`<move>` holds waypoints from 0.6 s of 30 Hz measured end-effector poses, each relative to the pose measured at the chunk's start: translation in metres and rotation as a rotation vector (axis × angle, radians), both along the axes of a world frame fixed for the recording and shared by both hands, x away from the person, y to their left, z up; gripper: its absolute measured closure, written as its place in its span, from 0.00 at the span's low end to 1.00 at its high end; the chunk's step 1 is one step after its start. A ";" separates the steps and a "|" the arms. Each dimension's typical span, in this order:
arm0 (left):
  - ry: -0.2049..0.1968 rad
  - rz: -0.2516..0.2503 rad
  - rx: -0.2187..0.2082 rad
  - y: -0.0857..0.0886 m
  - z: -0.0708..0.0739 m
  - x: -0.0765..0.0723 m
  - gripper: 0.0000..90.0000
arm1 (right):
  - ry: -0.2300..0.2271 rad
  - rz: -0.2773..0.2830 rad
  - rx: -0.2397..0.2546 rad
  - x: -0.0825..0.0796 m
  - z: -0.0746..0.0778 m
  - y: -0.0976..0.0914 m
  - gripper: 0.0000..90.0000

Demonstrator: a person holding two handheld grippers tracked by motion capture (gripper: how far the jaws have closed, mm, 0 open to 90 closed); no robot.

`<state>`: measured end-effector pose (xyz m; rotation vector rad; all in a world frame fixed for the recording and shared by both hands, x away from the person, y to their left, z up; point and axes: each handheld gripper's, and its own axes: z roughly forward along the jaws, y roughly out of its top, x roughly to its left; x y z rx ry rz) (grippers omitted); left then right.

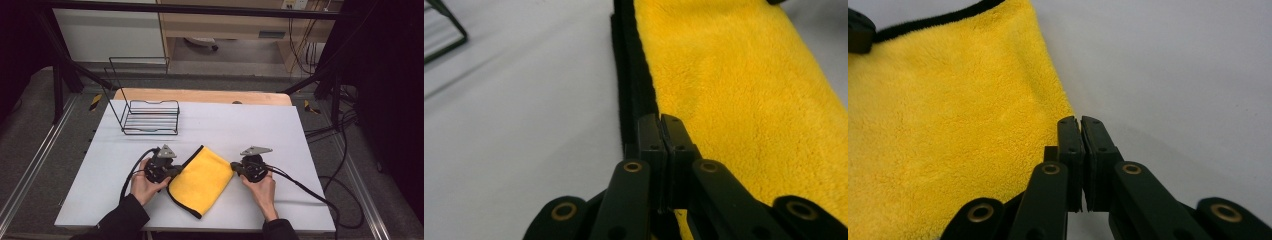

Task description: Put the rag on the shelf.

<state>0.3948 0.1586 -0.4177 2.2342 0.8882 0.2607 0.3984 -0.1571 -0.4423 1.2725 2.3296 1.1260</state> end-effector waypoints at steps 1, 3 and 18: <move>-0.012 0.012 0.007 0.002 0.001 0.001 0.98 | -0.007 -0.002 -0.001 0.000 0.001 0.001 0.99; -0.007 0.021 0.016 0.003 -0.005 0.005 0.97 | -0.026 -0.016 -0.016 -0.001 0.003 0.005 0.99; 0.104 -0.028 -0.022 0.004 -0.023 0.014 0.68 | 0.031 -0.050 -0.026 -0.002 -0.002 0.007 0.62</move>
